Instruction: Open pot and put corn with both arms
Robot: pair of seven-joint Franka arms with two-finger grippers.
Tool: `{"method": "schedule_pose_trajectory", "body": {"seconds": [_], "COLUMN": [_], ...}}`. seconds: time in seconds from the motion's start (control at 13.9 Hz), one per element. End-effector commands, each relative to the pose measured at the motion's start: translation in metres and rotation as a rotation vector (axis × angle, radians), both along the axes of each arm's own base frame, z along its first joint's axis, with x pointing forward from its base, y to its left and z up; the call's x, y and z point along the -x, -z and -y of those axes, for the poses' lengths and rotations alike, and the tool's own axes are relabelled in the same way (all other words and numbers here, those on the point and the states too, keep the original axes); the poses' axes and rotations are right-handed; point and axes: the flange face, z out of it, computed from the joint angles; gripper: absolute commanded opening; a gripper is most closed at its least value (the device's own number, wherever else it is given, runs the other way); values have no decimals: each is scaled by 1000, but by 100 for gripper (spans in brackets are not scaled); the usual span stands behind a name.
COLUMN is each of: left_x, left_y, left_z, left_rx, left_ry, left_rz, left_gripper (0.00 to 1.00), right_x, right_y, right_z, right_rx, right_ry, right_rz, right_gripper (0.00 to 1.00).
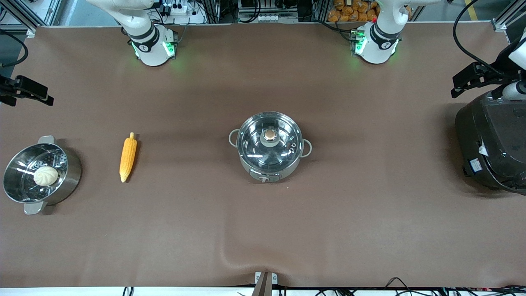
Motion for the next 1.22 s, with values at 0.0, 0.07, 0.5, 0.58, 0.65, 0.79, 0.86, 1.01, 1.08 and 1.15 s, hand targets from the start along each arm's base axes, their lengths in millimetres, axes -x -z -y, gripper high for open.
{"method": "schedule_pose_trajectory", "body": {"seconds": [0.0,0.07,0.5,0.58,0.65,0.79,0.86,1.01,1.08,1.15], "left_x": [6,6,3,3,3,2,1,-5,-8,-11], "left_y": [-10,-9,-16,-17,-17,-16,-13,-12,-10,-9], "left_z": [3,3,3,1,0,4,9,25,42,52], "left_rx": [21,21,19,21,22,19,17,18,19,24], "left_ry": [-8,-11,-13,-11,-6,4,11,31,53,64], "left_rz": [15,13,32,33,33,30,26,28,26,29], "left_gripper": [100,100,100,100,100,100,100,100,100,100], "right_x": [8,8,9,8,8,5,4,3,3,3], "right_y": [-10,-10,-11,-12,-11,-6,-5,-5,-4,-3], "right_z": [-3,-5,1,2,1,1,1,1,1,1], "right_rx": [-4,-12,1,1,0,-2,-2,-1,-2,-2], "right_ry": [0,-1,-1,-1,-1,-2,-1,-2,-5,-5], "right_rz": [-2,-3,1,5,8,6,6,10,10,10], "right_gripper": [100,100,100,100,100,100,100,100,100,100]}}
